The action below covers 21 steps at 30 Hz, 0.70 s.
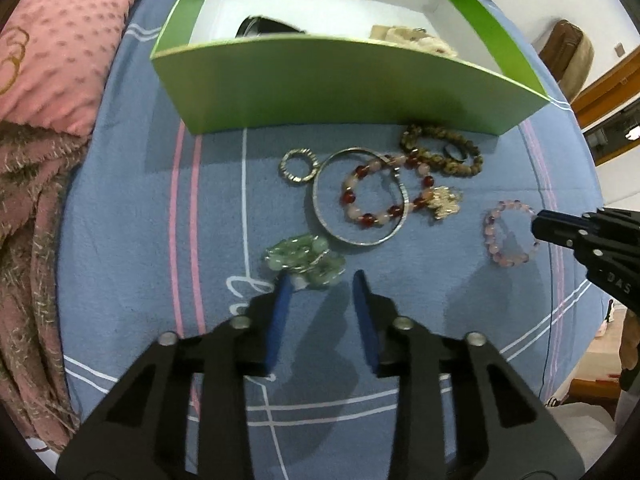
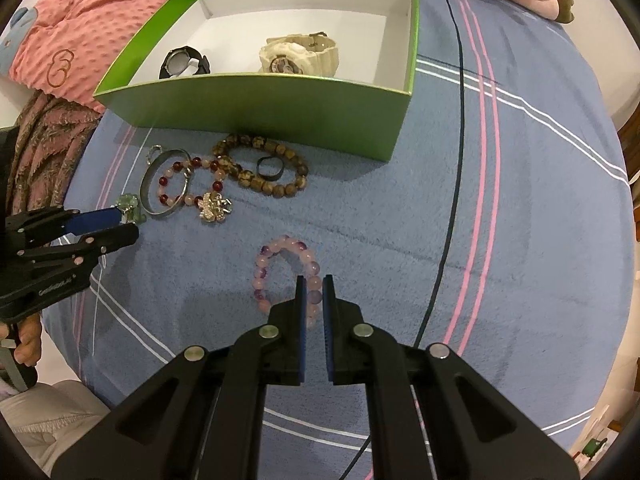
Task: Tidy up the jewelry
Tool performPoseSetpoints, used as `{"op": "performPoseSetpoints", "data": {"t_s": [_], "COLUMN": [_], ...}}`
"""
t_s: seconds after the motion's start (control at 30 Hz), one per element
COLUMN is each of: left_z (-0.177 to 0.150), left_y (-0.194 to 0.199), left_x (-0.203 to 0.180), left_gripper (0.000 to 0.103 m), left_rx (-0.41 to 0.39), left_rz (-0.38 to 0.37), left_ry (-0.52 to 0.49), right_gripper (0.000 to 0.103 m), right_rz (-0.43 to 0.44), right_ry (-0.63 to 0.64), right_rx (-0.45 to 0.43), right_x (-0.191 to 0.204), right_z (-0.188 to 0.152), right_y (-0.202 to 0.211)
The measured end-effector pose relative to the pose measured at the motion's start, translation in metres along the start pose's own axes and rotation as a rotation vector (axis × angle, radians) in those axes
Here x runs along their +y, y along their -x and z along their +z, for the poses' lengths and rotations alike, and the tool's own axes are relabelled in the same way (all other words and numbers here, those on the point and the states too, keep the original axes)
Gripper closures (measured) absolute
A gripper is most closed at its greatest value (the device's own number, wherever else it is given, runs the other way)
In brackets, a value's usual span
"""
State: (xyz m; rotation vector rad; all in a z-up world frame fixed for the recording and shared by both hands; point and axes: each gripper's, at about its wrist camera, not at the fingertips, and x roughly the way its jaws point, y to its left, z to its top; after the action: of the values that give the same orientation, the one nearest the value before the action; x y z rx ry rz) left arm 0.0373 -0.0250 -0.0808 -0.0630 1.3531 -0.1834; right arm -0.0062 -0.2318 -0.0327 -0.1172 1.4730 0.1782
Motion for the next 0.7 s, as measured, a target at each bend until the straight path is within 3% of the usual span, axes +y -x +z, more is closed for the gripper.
{"op": "performPoseSetpoints", "data": {"t_s": [0.13, 0.2, 0.57, 0.63, 0.67, 0.7], "left_z": [-0.001, -0.001, -0.01, -0.008, -0.005, -0.001], "left_y": [-0.001, -0.001, 0.023, 0.029, 0.03, 0.03], "left_x": [0.006, 0.01, 0.024, 0.029, 0.03, 0.029], "left_gripper": [0.085, 0.103, 0.103, 0.085, 0.069, 0.063], "left_rx": [-0.009, -0.006, -0.037, -0.051, -0.06, -0.066], "left_rz": [-0.021, -0.038, -0.07, -0.055, -0.046, -0.036], "left_ry": [0.015, 0.023, 0.049, 0.062, 0.066, 0.064], "right_gripper": [0.096, 0.096, 0.096, 0.096, 0.096, 0.096], "right_rz": [0.002, 0.003, 0.001, 0.002, 0.003, 0.004], "right_ry": [-0.003, -0.002, 0.003, 0.004, 0.005, 0.005], "right_rx": [0.003, 0.004, 0.004, 0.007, 0.008, 0.008], "right_x": [0.0, 0.0, 0.002, 0.002, 0.002, 0.003], "right_z": [-0.001, -0.001, 0.0, 0.0, 0.0, 0.001], "right_y": [-0.001, -0.001, -0.002, -0.003, -0.003, -0.003]}}
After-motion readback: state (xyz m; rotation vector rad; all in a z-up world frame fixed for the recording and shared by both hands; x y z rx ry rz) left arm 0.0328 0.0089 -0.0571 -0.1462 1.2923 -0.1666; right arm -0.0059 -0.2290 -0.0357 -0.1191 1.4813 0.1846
